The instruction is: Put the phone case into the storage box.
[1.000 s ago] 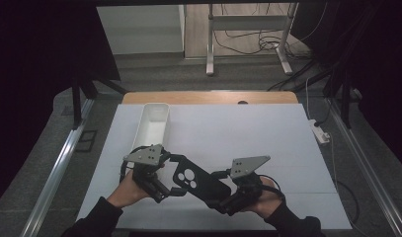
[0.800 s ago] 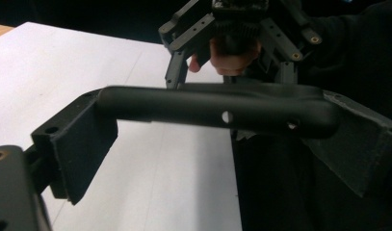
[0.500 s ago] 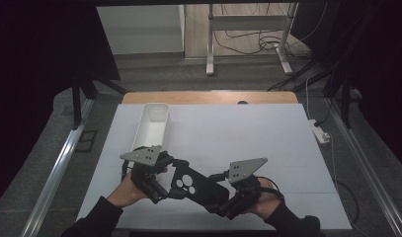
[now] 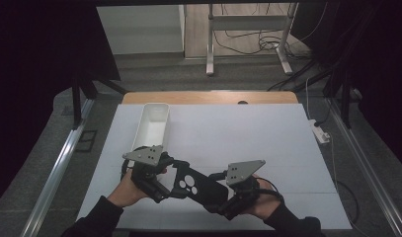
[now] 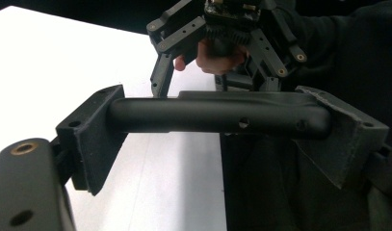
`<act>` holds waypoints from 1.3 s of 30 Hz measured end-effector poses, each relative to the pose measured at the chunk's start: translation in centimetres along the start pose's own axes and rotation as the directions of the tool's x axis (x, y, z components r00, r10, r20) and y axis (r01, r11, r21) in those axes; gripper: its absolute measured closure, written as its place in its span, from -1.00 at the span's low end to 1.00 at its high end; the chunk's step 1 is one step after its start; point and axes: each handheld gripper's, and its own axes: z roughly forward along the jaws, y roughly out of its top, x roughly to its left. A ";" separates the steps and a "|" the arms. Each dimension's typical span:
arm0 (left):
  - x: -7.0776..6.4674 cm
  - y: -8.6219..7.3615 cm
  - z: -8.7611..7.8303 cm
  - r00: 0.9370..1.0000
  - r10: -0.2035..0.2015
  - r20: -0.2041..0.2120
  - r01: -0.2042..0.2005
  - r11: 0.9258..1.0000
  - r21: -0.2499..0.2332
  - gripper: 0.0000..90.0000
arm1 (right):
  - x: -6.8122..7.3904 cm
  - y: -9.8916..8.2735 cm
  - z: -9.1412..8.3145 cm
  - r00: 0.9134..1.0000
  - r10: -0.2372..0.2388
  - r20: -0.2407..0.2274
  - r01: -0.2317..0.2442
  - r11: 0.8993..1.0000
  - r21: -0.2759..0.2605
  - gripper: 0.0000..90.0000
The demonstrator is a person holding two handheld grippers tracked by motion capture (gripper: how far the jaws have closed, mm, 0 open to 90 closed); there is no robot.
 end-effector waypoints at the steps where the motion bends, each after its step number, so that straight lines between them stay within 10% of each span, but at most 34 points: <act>1: 0.0 0.0 0.0 1.000 0.000 -0.008 0.000 1.000 0.006 -0.66 | 0.0 0.0 0.0 1.000 0.002 0.009 -0.002 1.000 0.003 -0.77; 11: 0.1 0.6 -0.1 0.993 -0.040 -0.110 0.045 0.998 0.040 -0.66 | -0.5 0.0 -0.3 0.993 0.049 0.106 -0.053 0.998 0.031 -0.91; 22: 0.5 1.1 0.2 0.975 -0.083 -0.204 0.103 0.991 0.086 -0.67 | -0.5 -0.2 -0.4 0.961 0.059 0.268 -0.075 0.996 0.049 -1.00; 39: 1.2 2.4 0.7 0.927 -0.161 -0.338 0.199 0.977 0.080 -0.67 | 0.1 -0.4 -0.3 0.925 0.105 0.365 -0.135 0.989 0.056 -1.00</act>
